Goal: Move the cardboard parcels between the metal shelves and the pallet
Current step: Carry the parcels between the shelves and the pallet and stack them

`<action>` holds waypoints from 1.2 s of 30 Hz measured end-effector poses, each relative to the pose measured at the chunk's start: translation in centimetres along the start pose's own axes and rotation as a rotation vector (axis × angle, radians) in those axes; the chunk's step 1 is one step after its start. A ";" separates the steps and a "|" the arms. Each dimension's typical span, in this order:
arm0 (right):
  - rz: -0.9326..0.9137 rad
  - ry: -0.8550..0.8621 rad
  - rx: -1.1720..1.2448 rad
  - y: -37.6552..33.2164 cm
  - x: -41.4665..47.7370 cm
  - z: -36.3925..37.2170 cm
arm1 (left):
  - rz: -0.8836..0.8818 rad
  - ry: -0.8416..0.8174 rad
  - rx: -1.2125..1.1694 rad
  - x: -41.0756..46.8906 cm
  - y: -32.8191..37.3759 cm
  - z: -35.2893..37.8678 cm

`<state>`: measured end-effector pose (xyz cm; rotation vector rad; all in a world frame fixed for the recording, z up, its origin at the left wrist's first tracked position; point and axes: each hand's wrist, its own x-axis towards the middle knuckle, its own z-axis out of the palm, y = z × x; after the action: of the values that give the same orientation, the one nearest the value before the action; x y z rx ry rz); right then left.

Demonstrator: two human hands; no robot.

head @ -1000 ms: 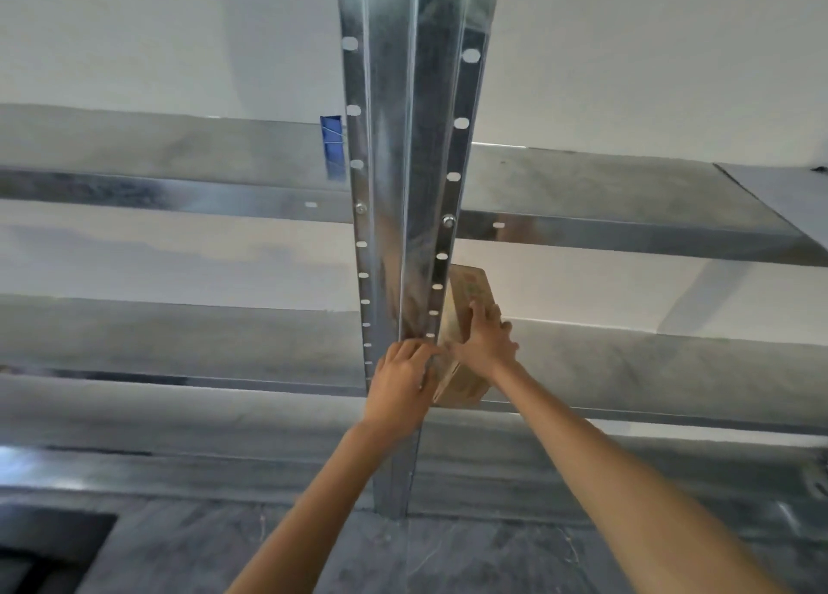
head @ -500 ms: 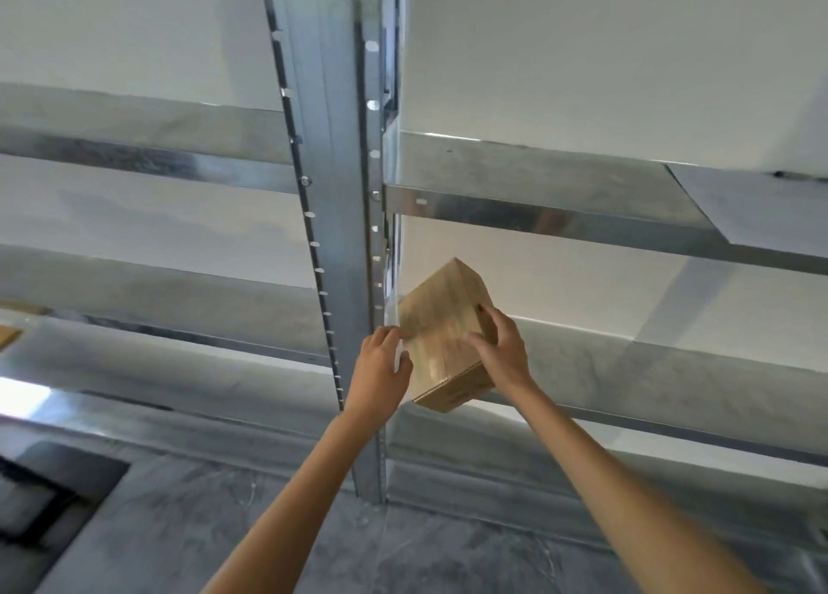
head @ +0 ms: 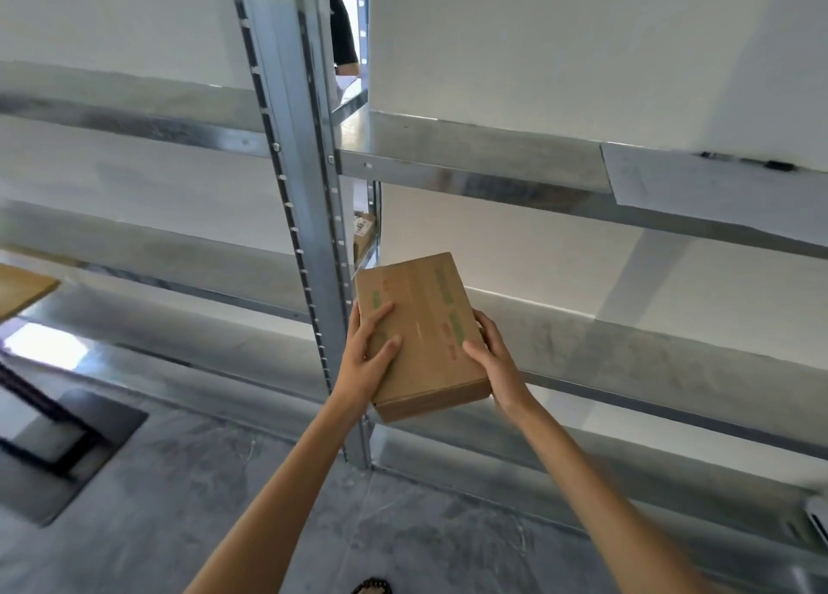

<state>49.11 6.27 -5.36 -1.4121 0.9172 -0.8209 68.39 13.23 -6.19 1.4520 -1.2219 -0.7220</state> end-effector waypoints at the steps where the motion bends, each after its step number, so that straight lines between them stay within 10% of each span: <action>1: -0.017 -0.036 -0.039 -0.4 -0.4 0.0 | 0.019 0.016 -0.005 -0.4 0.2 0.1; 16: -0.443 -0.249 -0.424 -6.1 -0.6 7.8 | 0.100 0.256 -0.060 -5.0 3.4 -7.6; 36: -0.656 -0.660 -0.428 -11.0 -1.6 43.8 | -0.012 0.695 0.245 -18.8 0.4 -39.1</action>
<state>88.35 26.89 3.55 -2.2348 0.0976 -0.5583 98.20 43.93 1.21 1.7109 -0.7690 -0.0406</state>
